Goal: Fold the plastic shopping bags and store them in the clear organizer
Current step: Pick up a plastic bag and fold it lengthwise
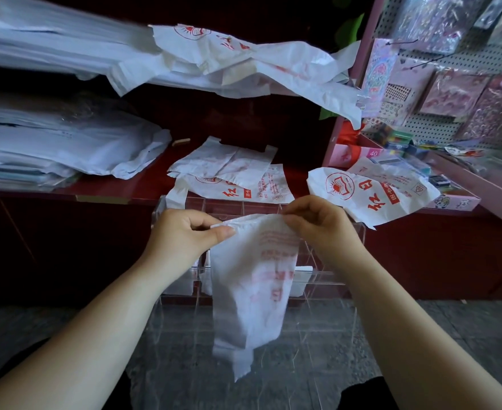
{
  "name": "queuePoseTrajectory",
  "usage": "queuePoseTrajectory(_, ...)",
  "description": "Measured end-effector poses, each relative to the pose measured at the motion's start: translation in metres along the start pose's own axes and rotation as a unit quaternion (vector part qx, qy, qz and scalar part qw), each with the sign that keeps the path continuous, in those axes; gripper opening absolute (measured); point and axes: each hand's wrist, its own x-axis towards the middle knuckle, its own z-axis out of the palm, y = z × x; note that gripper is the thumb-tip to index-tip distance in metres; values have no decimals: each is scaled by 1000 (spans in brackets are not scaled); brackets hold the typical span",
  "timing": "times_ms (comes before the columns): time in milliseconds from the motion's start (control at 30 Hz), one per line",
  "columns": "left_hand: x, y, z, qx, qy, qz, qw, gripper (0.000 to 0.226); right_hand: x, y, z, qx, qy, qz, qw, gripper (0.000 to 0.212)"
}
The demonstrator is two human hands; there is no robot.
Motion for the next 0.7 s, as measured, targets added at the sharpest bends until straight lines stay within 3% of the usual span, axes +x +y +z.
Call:
queuePoseTrajectory(100,1,2,3,-2,-19,13,1000,28,1,5,3,-81,-67,-34,994,29)
queuePoseTrajectory(267,2,6,7,-24,-16,53,998,29,7,2,8,-221,-56,-43,973,22)
queuePoseTrajectory(400,6,4,6,-35,-39,70,996,52,6,-4,11,-271,-86,-117,951,44)
queuePoseTrajectory(533,5,1,12,-34,-37,80,996,65,9,-12,24,-275,-66,-153,947,19)
queuePoseTrajectory(633,6,-6,12,-68,-29,56,996,56,14,-9,27,-261,-53,-157,951,14)
queuePoseTrajectory(700,6,-12,13,-78,-51,15,996,37,16,-6,28,-253,-51,-147,955,13)
